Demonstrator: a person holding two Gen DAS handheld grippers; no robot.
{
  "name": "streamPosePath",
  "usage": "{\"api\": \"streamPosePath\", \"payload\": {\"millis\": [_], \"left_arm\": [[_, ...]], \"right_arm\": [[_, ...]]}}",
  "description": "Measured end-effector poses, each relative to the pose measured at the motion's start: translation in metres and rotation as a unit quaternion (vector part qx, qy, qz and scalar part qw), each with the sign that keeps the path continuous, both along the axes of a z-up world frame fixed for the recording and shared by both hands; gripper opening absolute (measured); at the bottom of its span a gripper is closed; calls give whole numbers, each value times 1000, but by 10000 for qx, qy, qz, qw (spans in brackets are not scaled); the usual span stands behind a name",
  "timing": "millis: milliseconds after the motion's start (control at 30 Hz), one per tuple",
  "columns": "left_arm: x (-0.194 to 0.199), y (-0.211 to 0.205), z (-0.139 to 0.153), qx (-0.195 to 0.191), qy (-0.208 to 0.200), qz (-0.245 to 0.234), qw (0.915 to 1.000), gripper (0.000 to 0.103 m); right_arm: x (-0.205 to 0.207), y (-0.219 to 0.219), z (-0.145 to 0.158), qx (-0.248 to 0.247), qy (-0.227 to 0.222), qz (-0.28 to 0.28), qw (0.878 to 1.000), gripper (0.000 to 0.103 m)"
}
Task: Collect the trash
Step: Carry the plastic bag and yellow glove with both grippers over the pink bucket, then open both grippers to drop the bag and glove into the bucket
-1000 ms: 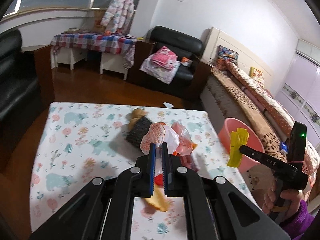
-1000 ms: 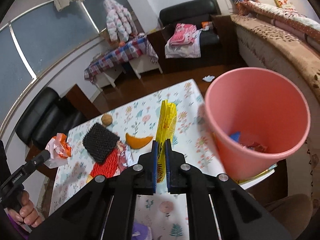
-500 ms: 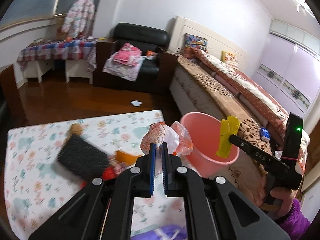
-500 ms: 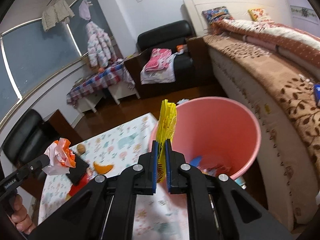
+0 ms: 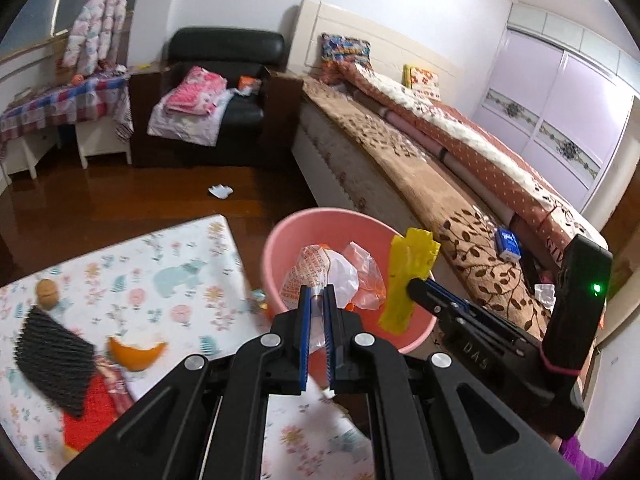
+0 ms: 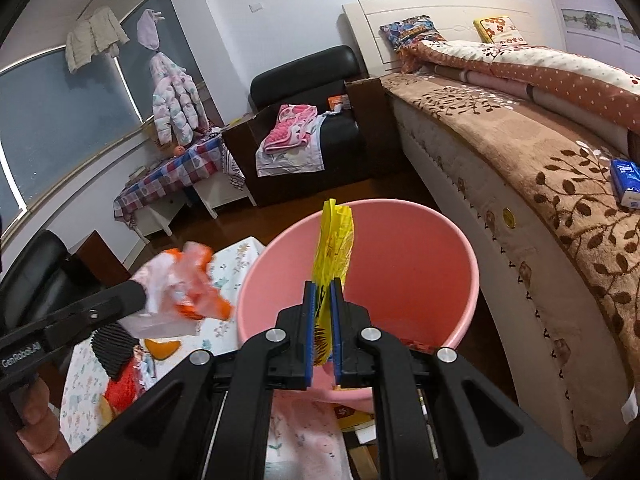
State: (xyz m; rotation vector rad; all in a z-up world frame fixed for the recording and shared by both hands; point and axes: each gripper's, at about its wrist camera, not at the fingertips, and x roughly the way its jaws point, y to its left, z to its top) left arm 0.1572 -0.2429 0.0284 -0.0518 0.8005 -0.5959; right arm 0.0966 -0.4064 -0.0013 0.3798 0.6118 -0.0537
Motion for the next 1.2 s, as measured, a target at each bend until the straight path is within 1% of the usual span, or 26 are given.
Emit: {"api": "streamPosePath", "payload": {"millis": [100, 300, 467, 633, 700, 733, 767, 833, 900, 933, 967, 1200], "left_arm": [[7, -16, -12, 53, 129, -69, 9999, 6], [19, -38, -25, 221, 172, -147, 9995, 6], [31, -51, -36, 330, 281, -167, 9989, 7], [34, -57, -42, 336, 352, -195, 9986, 12], [33, -58, -43, 344, 353, -246, 9985, 21], [33, -58, -42, 338, 351, -263, 9985, 25], [32, -57, -42, 330, 334, -262, 9986, 31], [31, -54, -39, 334, 270, -229, 9988, 32], [30, -51, -36, 304, 232, -216, 9990, 33], [29, -50, -35, 291, 220, -200, 9991, 33], [29, -47, -33, 269, 201, -172, 9993, 33], [23, -24, -13, 215, 9, -32, 9998, 35]], "right_arm": [[2, -5, -5, -18, 30, -1, 10000, 8], [5, -15, -15, 17, 118, -48, 9999, 8], [9, -15, -20, -14, 206, -15, 9998, 8], [11, -11, -23, -13, 251, 64, 9997, 8], [13, -11, -24, -28, 292, 75, 9995, 9], [13, -11, -25, -11, 312, 80, 9995, 10], [13, -11, -26, 6, 331, 78, 9994, 13], [13, -12, -27, 63, 329, 64, 9994, 17], [11, -13, -26, 101, 266, 57, 9996, 27], [10, -13, -25, 102, 221, 49, 9997, 34], [9, -12, -23, 81, 184, 41, 9998, 36], [-1, -4, -11, -101, 16, 151, 9998, 36]]}}
